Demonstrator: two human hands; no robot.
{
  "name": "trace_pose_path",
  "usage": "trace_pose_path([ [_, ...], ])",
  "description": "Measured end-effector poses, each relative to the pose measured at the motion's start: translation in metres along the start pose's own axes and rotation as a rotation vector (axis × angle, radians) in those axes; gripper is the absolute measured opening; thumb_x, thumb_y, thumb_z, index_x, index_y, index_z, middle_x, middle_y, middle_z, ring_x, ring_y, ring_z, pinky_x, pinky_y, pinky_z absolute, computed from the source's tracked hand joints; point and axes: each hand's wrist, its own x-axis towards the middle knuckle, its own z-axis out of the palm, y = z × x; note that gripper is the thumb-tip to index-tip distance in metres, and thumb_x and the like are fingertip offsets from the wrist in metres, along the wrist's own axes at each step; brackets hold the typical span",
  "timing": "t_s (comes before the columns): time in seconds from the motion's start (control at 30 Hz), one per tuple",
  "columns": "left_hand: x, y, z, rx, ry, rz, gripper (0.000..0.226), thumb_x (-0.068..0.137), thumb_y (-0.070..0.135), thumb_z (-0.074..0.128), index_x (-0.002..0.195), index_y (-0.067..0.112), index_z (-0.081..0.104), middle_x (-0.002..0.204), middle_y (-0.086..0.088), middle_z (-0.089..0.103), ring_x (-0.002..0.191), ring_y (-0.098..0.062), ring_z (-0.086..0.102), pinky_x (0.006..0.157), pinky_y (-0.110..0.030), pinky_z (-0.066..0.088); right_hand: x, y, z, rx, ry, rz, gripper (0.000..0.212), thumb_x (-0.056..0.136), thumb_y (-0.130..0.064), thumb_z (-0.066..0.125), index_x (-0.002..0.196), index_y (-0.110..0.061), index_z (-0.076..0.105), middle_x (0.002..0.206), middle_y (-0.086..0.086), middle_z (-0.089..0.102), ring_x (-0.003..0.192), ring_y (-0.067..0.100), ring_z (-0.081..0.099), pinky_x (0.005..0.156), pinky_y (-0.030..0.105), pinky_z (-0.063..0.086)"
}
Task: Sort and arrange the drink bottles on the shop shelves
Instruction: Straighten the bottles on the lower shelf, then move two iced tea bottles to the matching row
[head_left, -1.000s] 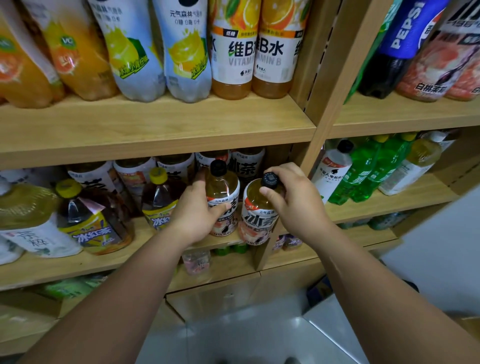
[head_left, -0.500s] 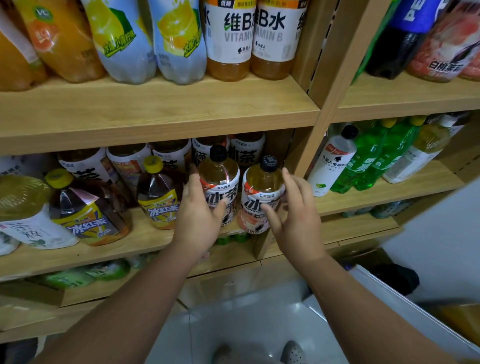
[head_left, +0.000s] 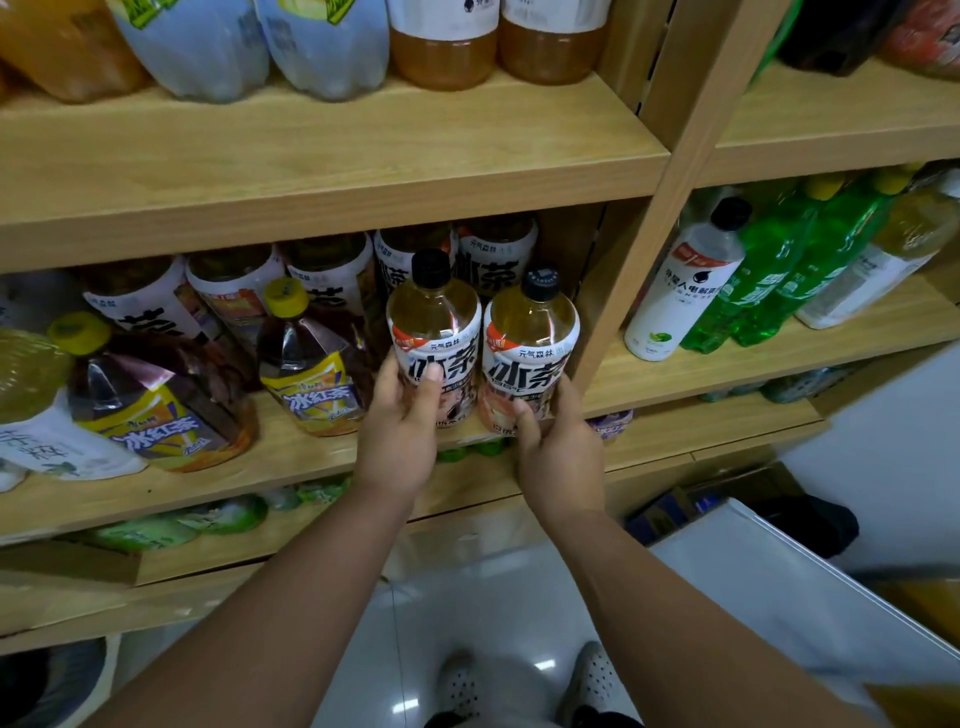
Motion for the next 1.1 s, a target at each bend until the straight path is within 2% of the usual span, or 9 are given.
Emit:
trace_pose_path([
  [0.1,0.004,0.006,0.002,-0.049,-0.008,-0.044,0.053,0.095,0.062,0.052,0.145,0.045,0.046,0.134,0.013,0.065,0.124,-0.010,0.062,0.110,-0.046,0.047,0.006,-0.003,0.003,-0.010,0.008,0.000,0.045,0.102,-0.038,0.054,0.145,-0.028,0.042,0.102,0.000,0.075,0.085,0.024,0.070,0.067,0.031,0.048],
  [0.23,0.010,0.009,0.001,-0.029,-0.039,-0.054,0.055,0.100,0.060,0.045,0.152,0.042,0.037,0.145,0.011,0.057,0.131,-0.012,0.055,0.113,-0.046,0.044,0.017,-0.010,0.007,-0.054,-0.019,0.013,0.046,0.104,-0.038,0.049,0.146,-0.022,0.039,0.108,0.006,0.073,0.089,0.031,0.069,0.073,0.040,0.055],
  [0.4,0.015,0.008,-0.001,0.041,-0.054,-0.117,0.106,0.065,0.102,0.036,0.155,0.048,0.023,0.157,0.009,0.045,0.142,-0.022,0.044,0.114,-0.054,0.039,0.026,-0.018,0.015,-0.067,-0.024,0.032,0.048,0.105,-0.036,0.047,0.147,-0.016,0.034,0.101,0.009,0.072,0.084,0.032,0.069,0.068,0.039,0.054],
  [0.6,0.015,0.011,0.000,0.074,-0.051,-0.128,0.120,0.057,0.106,0.030,0.157,0.039,0.023,0.155,0.006,0.047,0.140,-0.023,0.046,0.114,-0.054,0.038,0.021,-0.020,0.018,0.043,-0.020,0.035,0.054,0.104,-0.033,0.051,0.148,-0.014,0.026,0.092,0.000,0.071,0.081,0.020,0.069,0.068,0.031,0.047],
  [0.73,0.003,0.010,-0.010,0.063,-0.086,-0.115,0.103,0.074,0.093,0.045,0.156,0.035,0.027,0.149,0.015,0.051,0.137,-0.014,0.050,0.116,-0.046,0.038,0.010,-0.021,0.007,0.129,0.006,-0.030,0.049,0.100,-0.032,0.059,0.141,-0.020,0.035,0.088,-0.009,0.061,0.077,0.003,0.061,0.069,0.034,0.054],
  [0.83,-0.020,0.012,-0.032,0.098,-0.039,-0.029,0.066,0.093,0.051,0.064,0.151,0.024,0.043,0.129,0.017,0.057,0.124,-0.007,0.057,0.108,-0.033,0.045,-0.003,-0.033,0.000,0.128,-0.030,-0.150,0.031,0.097,-0.033,0.063,0.123,-0.023,0.049,0.093,-0.009,0.060,0.082,0.000,0.060,0.067,0.020,0.051],
  [0.97,-0.042,0.002,-0.089,0.164,0.205,0.122,0.031,0.092,0.030,0.073,0.122,0.022,0.067,0.113,0.005,0.070,0.103,-0.005,0.066,0.092,-0.036,0.058,-0.018,-0.067,0.009,0.080,-0.141,-0.330,0.029,0.095,-0.036,0.064,0.119,-0.020,0.056,0.103,-0.007,0.057,0.091,0.006,0.057,0.076,0.024,0.052],
  [1.03,-0.046,-0.001,-0.122,0.239,0.362,0.202,0.029,0.092,0.028,0.073,0.119,0.021,0.067,0.110,0.002,0.066,0.099,0.000,0.062,0.088,-0.033,0.057,-0.022,-0.088,0.020,0.059,-0.175,-0.415,0.037,0.095,-0.036,0.066,0.125,-0.017,0.058,0.112,-0.005,0.056,0.097,0.008,0.058,0.083,0.029,0.053],
  [1.1,-0.046,-0.001,-0.153,0.318,0.507,0.262,0.036,0.092,0.027,0.072,0.125,0.018,0.061,0.115,-0.003,0.058,0.100,-0.003,0.058,0.092,-0.036,0.053,-0.025,-0.108,0.033,0.032,-0.247,-0.484,0.051,0.093,-0.037,0.069,0.135,-0.014,0.055,0.126,0.000,0.053,0.113,0.013,0.055,0.095,0.032,0.051],
])
